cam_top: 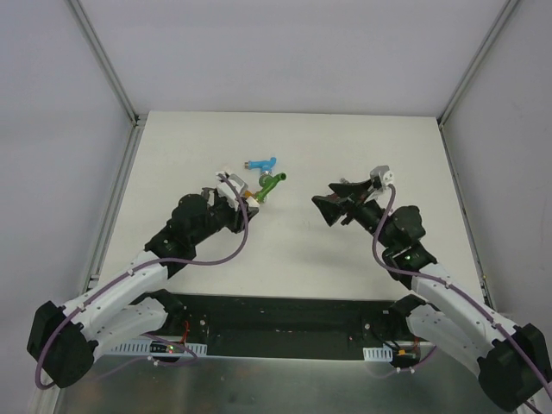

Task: Install the water faucets

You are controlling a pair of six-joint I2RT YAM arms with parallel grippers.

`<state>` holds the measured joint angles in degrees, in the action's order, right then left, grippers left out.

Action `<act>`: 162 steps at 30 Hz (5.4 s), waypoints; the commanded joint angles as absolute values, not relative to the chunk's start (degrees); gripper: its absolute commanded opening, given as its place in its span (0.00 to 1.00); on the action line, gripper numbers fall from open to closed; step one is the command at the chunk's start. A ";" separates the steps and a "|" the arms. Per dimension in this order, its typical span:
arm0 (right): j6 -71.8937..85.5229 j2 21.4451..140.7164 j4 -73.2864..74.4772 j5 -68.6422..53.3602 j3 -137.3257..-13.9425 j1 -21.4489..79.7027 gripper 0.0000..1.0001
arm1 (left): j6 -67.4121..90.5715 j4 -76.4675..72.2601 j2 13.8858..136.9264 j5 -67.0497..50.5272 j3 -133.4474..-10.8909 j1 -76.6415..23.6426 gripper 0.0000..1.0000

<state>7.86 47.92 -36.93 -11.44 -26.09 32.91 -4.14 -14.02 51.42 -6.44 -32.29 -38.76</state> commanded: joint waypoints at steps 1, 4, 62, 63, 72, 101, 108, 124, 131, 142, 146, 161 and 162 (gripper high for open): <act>-11.14 47.90 -36.39 -32.47 -25.57 28.22 0.75 | 2.46 -15.65 48.52 -22.56 -34.89 -35.51 0.00; -13.70 49.30 -36.12 -44.00 -26.45 25.67 0.75 | 3.07 -13.45 48.78 -29.95 -37.26 -35.51 0.00; -19.94 52.39 -39.20 -50.91 -29.80 27.42 0.86 | -1.93 -4.04 51.68 -51.51 -46.58 -35.42 0.00; -21.08 52.03 -39.20 -50.19 -29.53 27.51 0.87 | -2.02 -4.04 51.24 -51.42 -46.41 -35.51 0.00; -22.15 50.80 -39.72 -48.67 -28.39 27.51 0.89 | -2.29 -3.96 49.57 -49.57 -45.79 -35.42 0.00; 3.65 56.96 -44.83 -55.04 -31.29 29.00 0.10 | -7.73 -6.49 55.02 -37.11 -46.85 -35.51 0.00; 33.20 57.65 -25.97 -35.70 -34.79 29.09 0.00 | -22.37 -16.50 58.26 -5.88 -40.62 -45.40 0.00; 45.18 61.79 -23.20 -21.10 -33.31 29.27 0.20 | -65.49 -81.65 86.47 35.59 -29.09 -64.42 0.00; 27.19 56.70 -20.66 -18.63 -34.54 29.09 0.66 | -41.26 -53.78 74.03 30.78 -27.42 -62.32 0.00; -24.12 46.15 2.86 -27.32 -40.07 29.27 0.76 | -21.10 -20.93 59.16 2.66 -32.25 -49.75 0.00; -38.92 45.44 12.99 -29.01 -42.10 29.27 0.76 | -18.73 -17.41 57.48 -3.33 -33.66 -48.61 0.00; -29.46 54.58 0.27 -37.70 -40.34 34.98 0.33 | -16.79 -11.87 55.81 -10.19 -37.53 -48.43 0.00; -27.88 55.02 -2.61 -38.58 -40.52 35.24 0.32 | -16.79 -11.34 56.42 -10.20 -37.88 -48.43 0.00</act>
